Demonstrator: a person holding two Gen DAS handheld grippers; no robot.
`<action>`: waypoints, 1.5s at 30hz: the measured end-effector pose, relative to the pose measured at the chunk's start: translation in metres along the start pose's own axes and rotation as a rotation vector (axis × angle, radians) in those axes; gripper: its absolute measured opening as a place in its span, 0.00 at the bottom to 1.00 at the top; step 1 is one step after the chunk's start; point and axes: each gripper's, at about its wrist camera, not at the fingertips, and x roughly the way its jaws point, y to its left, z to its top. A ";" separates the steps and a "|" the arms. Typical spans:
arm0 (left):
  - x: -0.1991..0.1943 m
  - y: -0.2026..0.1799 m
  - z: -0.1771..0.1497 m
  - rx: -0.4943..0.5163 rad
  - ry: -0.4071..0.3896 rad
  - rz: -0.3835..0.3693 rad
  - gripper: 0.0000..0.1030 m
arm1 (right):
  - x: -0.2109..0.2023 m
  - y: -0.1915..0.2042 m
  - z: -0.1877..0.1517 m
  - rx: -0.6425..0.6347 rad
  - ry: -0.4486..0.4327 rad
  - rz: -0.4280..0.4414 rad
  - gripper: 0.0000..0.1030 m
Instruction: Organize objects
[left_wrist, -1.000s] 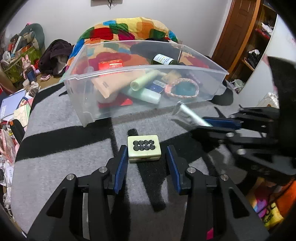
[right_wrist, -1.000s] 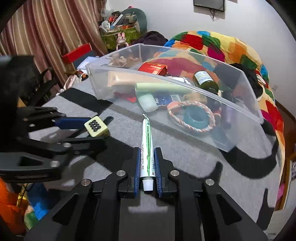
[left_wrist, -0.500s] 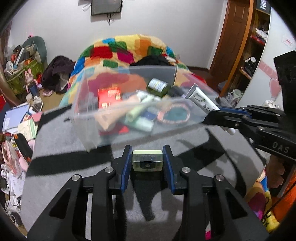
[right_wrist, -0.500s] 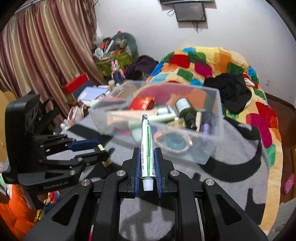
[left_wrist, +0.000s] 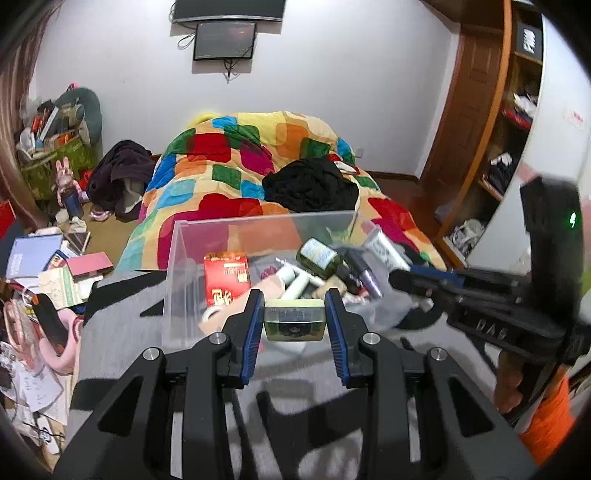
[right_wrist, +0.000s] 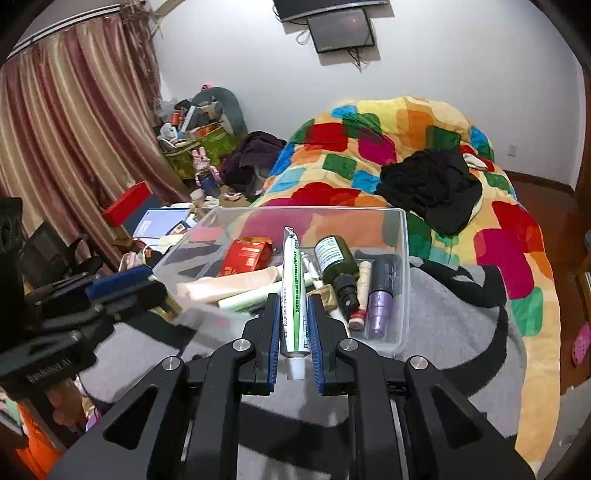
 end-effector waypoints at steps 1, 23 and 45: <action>0.003 0.003 0.003 -0.016 0.002 -0.011 0.32 | 0.004 -0.002 0.001 0.008 0.006 -0.003 0.13; 0.034 0.012 0.003 -0.064 0.063 -0.040 0.32 | 0.014 0.002 0.002 -0.006 0.041 -0.019 0.16; -0.020 -0.005 -0.045 0.026 -0.049 0.038 0.72 | -0.051 0.024 -0.035 -0.065 -0.114 -0.074 0.76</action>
